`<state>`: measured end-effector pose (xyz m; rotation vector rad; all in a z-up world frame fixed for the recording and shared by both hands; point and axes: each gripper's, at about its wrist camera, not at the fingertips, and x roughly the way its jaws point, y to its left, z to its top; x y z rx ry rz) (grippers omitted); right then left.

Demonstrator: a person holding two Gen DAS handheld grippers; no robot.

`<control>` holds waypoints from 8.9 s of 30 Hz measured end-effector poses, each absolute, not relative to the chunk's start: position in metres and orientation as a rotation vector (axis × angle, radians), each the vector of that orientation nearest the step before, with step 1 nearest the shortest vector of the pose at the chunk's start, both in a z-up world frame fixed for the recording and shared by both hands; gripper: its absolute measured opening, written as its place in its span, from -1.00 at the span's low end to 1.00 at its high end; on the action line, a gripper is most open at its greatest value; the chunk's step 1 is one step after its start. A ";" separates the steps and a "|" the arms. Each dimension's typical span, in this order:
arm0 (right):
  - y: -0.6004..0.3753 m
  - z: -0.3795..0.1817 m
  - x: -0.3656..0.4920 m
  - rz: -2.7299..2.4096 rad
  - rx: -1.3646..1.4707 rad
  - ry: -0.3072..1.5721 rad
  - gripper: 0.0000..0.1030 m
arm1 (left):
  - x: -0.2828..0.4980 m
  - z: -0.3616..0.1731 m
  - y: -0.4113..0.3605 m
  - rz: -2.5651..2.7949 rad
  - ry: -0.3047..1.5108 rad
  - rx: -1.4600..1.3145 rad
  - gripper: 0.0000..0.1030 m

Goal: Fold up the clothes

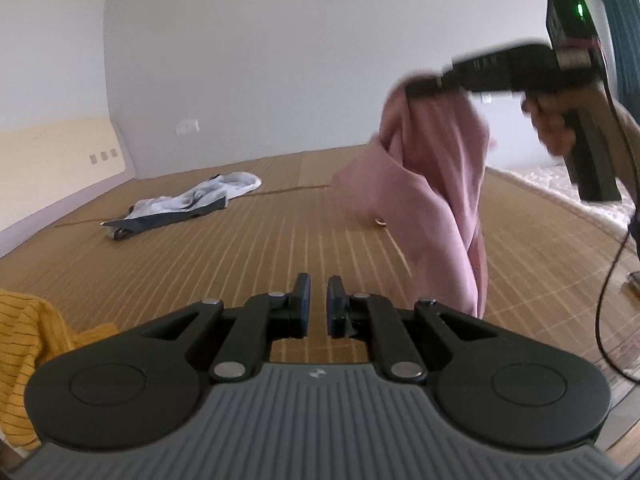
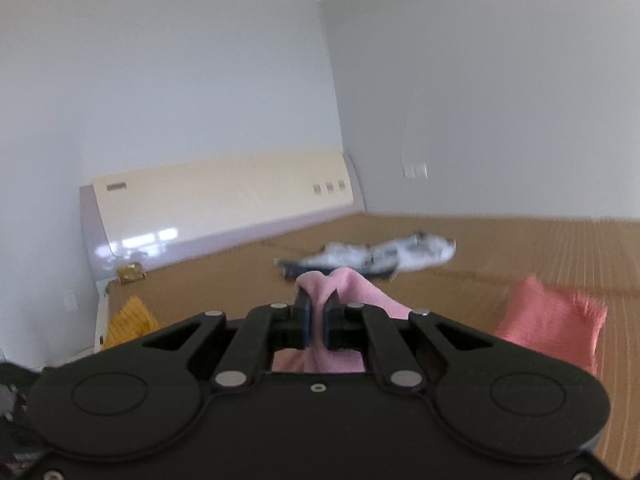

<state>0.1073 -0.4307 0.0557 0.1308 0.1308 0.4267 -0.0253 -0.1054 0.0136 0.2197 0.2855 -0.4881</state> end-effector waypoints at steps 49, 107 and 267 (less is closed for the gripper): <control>-0.537 -0.013 0.017 0.328 0.300 0.218 -0.83 | -0.014 -0.041 -0.222 -0.687 0.381 0.445 0.07; -0.502 -0.040 0.061 0.229 0.049 0.295 -0.41 | 0.235 0.068 -0.348 -0.401 0.128 0.802 -0.29; -0.308 -0.046 0.316 0.573 0.215 0.559 -0.56 | 0.195 -0.041 -0.070 -0.155 0.212 -0.293 0.86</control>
